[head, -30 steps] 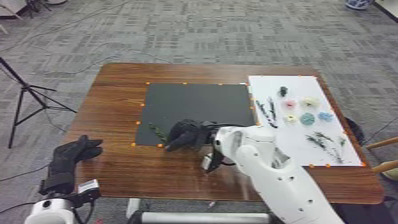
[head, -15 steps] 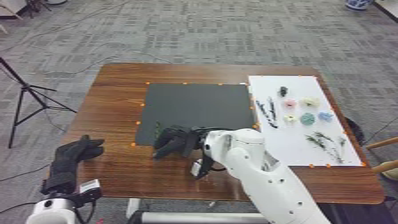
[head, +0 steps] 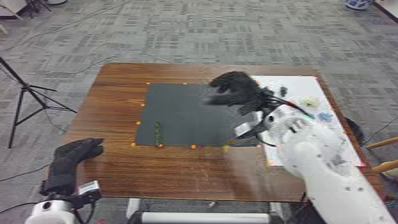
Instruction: Arrange flowers
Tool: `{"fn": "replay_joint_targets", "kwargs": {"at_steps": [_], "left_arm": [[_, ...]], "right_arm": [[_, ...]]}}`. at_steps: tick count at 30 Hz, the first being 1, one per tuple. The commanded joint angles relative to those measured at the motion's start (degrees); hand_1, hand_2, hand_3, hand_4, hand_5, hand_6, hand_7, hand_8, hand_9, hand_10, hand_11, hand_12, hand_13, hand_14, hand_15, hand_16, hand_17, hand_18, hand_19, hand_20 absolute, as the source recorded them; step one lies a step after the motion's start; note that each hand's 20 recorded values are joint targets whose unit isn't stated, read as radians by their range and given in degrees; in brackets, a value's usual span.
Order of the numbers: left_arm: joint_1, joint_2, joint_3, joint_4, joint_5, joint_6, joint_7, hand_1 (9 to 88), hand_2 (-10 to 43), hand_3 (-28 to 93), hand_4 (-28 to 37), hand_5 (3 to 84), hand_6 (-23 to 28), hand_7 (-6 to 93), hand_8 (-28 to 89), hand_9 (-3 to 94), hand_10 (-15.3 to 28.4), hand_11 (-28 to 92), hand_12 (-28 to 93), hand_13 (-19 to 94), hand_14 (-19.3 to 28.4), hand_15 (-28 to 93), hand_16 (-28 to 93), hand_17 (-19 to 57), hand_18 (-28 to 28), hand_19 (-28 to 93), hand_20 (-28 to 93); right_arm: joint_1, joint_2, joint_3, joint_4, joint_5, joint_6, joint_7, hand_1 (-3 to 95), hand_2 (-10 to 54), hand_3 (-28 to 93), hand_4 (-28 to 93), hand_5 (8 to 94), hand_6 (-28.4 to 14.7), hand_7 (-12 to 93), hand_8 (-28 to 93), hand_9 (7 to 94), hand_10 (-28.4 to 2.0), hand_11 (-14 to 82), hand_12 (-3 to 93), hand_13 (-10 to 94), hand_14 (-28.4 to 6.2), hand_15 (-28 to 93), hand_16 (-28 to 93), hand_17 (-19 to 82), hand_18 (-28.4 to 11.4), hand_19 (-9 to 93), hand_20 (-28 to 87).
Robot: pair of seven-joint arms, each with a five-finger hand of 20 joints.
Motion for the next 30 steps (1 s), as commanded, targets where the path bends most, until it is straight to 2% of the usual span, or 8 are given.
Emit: {"fn": "replay_joint_targets", "kwargs": {"at_steps": [1,6,13,16,18,19,24,30], "left_arm": [[0.36,0.39,-1.63,0.81,2.07,-6.49,2.84,36.1,-4.4,62,-20.3,55.3,1.1,23.7,-9,55.9,14.1,29,19,43,18.4,38,2,4.0,15.6,25,26],[0.53,0.62,-1.81,0.42,1.87,-6.71,2.08,35.4,-5.2,62,-19.9,54.5,0.8,24.5,-9,55.3,13.6,29,19,43,18.1,38,2,4.2,15.2,25,26],[0.48,0.04,-1.76,0.29,2.56,-8.31,0.68,32.8,-3.5,63,-20.8,54.9,0.8,24.3,-9,55.2,13.8,29,19,42,18.4,38,2,3.5,15.5,25,27],[0.86,-0.04,-2.18,0.04,2.72,-8.77,0.54,32.3,-3.0,63,-21.2,55.0,0.9,24.1,-9,55.2,13.9,29,19,42,18.4,38,2,3.3,15.6,25,27],[0.7,-0.11,-2.43,0.1,2.8,-9.81,0.91,32.2,-2.9,63,-21.3,55.1,0.9,24.0,-9,55.2,13.9,29,19,42,18.3,38,2,3.2,15.7,25,27],[0.17,-0.08,-2.41,0.38,2.78,-10.38,1.11,32.1,-2.9,63,-21.3,55.1,0.9,24.0,-9,55.2,14.0,29,19,42,18.4,38,2,3.1,15.7,25,27],[0.9,-0.37,-3.15,0.2,3.03,-11.83,0.99,31.1,-3.3,64,-20.8,55.1,1.0,23.7,-9,54.9,14.1,29,19,42,18.4,37,3,2.9,15.8,25,27],[0.96,-1.02,-3.8,0.22,3.34,-14.59,0.93,29.8,-4.2,65,-20.3,55.1,1.0,23.3,-9,54.4,14.2,28,19,41,18.4,37,3,2.7,16.0,25,27]], "right_arm": [[-9.6,11.73,13.56,1.57,-7.08,9.15,-1.91,24.7,-9.5,62,-17,55.4,-5.9,15,-4,66.9,-17.5,14.7,20.3,67,-14.6,42,27,32,-23.3,70,50],[-13.43,13.9,18.2,3.26,-7.46,8.64,-0.35,26.7,-9.5,64,-18,54.9,-5.0,17,-4,65.8,-16.4,15.3,20.6,66,-14.4,43,29,31,-22.6,70,51],[-21.72,15.03,25.17,2.91,-8.51,7.58,1.61,27.4,-9.5,65,-18,55.0,-4.6,18,-5,65.9,-16.3,15.4,20.4,66,-14.4,44,29,31,-22.8,70,52],[-25.38,14.72,28.14,2.49,-9.38,6.19,2.29,27.5,-9.5,65,-18,55.1,-4.6,18,-5,66.1,-16.3,15.6,20.5,67,-14.2,44,29,31,-22.8,71,53],[-28.96,13.73,30.92,1.68,-9.71,5.86,2.77,27.0,-9.5,65,-18,55.3,-4.7,18,-5,66.6,-16.5,16.2,20.8,67,-14.4,45,29,31,-22.8,71,53],[-30.59,13.19,32.26,1.17,-9.88,5.48,3.46,26.6,-9.5,64,-19,55.7,-4.8,18,-5,67.6,-16.6,17.8,21.6,67,-14.3,46,29,31,-22.9,72,54],[-34.08,12.11,33.95,1.3,-9.97,5.8,5.58,26.6,-9.5,62,-19,60.5,-6.1,19,-4,71.8,-15.7,30.7,28.8,72,-12.5,54,32,35,-23.4,78,56],[-35.96,10.85,33.36,1.51,-10.97,5.43,8.11,28.6,-9.5,62,-20,63.5,-5.1,24,-3,77.5,-12.7,40.0,33.6,78,-9.0,61,35,42,-22.9,87,58]]}}
